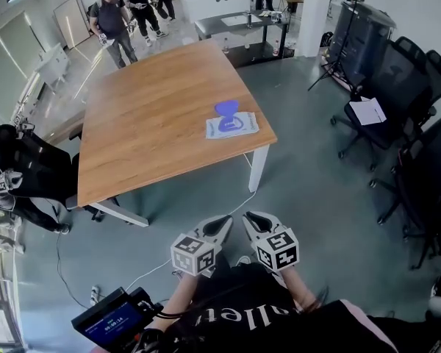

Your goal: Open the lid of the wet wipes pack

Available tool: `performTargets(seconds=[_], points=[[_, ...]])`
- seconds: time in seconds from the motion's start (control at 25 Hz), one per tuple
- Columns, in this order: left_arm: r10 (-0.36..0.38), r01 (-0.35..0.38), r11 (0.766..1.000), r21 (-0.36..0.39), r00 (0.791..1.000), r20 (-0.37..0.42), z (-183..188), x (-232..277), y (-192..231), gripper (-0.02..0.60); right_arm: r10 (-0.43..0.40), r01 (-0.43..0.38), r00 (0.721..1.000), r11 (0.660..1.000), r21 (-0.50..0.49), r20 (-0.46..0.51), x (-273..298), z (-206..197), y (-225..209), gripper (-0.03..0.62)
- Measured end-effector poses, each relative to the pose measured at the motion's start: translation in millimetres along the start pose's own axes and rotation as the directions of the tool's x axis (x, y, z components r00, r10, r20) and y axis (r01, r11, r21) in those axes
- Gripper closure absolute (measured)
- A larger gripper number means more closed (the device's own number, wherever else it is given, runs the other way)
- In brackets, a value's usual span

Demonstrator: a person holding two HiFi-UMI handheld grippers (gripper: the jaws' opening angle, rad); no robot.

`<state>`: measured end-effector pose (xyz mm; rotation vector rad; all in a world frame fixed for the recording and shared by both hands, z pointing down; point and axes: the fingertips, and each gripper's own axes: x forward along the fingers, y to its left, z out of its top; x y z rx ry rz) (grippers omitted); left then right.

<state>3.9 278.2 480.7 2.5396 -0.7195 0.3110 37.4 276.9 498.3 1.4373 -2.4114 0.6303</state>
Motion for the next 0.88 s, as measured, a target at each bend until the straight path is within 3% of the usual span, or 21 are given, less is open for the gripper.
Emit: performTargets(seconds=[0.88], points=[[0.004,-0.004,1.000,-0.008,1.000,0.015,-0.7,-0.6,2.1,0.580,0.002,-0.002,1.000,1.000,-0.010,-0.001,3.0,-1.4,-1.6,0.546]])
